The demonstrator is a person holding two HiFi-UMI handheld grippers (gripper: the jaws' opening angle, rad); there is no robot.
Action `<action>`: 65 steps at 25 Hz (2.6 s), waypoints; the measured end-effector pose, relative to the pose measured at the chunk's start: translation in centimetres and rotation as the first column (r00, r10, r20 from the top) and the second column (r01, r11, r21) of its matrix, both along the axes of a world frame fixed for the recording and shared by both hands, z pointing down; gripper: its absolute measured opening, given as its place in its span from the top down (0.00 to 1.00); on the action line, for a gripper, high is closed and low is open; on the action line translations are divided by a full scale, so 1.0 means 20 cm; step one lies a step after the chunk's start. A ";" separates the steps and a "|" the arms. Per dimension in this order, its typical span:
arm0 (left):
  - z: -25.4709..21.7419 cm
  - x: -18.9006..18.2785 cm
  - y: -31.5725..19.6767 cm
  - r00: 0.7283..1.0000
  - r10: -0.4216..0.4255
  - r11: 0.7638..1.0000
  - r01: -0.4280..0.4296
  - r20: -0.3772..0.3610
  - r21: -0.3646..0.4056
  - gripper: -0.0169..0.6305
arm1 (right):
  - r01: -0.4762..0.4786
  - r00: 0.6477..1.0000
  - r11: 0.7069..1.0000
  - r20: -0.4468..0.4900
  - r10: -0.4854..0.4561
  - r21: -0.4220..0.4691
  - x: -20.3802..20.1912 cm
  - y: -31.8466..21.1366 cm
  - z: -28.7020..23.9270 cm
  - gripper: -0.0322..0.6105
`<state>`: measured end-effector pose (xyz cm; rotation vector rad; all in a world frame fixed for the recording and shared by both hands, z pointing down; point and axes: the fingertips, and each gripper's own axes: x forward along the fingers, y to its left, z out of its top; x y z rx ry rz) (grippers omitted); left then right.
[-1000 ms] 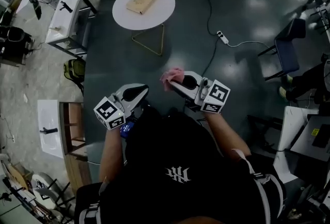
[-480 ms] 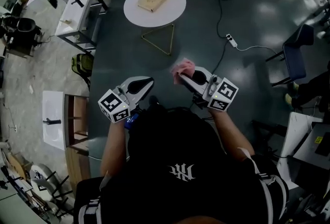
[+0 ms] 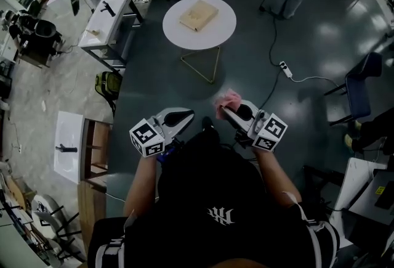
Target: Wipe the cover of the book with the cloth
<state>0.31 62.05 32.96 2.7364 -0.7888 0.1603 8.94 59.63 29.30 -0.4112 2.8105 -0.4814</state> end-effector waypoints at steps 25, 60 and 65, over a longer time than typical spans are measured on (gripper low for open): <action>0.12 -0.06 -1.45 0.992 -0.007 0.995 -0.005 -0.125 -0.098 0.97 | -0.082 0.992 0.995 -0.100 0.076 -0.059 -0.02 -1.34 0.06 0.89; 0.61 -0.50 -2.96 0.844 -0.534 0.760 0.504 0.046 -0.411 0.95 | 0.262 0.946 0.952 -0.152 -0.286 -0.158 -0.29 -3.41 0.38 0.89; 0.72 -0.59 -3.06 0.728 -0.678 0.609 0.636 0.106 -0.474 0.92 | 0.440 0.869 0.874 -0.149 -0.473 -0.206 -0.43 -3.60 0.47 0.89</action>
